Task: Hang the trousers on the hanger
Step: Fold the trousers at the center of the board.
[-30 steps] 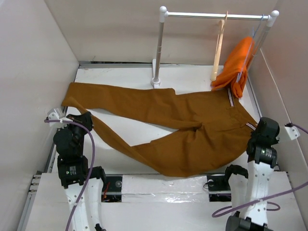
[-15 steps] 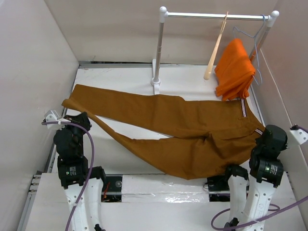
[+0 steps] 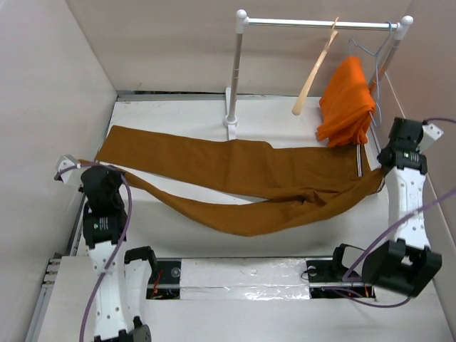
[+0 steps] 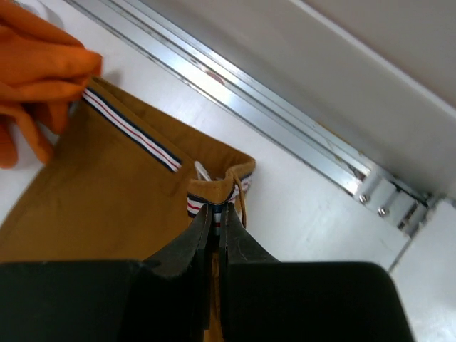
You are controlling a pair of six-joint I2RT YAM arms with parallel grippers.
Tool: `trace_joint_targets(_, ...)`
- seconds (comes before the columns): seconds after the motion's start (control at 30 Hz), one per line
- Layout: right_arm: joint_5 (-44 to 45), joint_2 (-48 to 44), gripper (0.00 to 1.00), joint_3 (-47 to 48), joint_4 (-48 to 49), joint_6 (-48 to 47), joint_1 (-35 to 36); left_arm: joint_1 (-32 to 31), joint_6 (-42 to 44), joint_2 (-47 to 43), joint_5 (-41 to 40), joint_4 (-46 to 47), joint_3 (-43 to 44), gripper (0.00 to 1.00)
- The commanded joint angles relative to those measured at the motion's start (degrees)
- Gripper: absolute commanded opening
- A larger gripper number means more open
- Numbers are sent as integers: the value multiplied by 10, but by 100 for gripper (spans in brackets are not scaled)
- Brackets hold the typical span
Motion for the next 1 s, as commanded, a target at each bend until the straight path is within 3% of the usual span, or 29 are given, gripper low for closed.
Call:
trace_joint_targets(0.0, 12, 41, 0, 97, 77, 1, 18, 3, -35, 68, -80, 7, 48, 0)
trace_joint_targets(0.1, -10, 94, 0, 125, 125, 8, 27, 8, -38, 108, -104, 1, 64, 0)
trace_joint_targets(0.47, -14, 250, 0, 234, 148, 29, 43, 36, -33, 319, -194, -17, 159, 0)
trace_joint_targets(0.83, -16, 309, 0, 214, 203, 43, 55, 36, 10, 558, -243, -37, 339, 0)
trace_joint_targets(0.97, -12, 311, 0, 191, 231, 41, 55, 8, 33, 644, -254, -29, 416, 0)
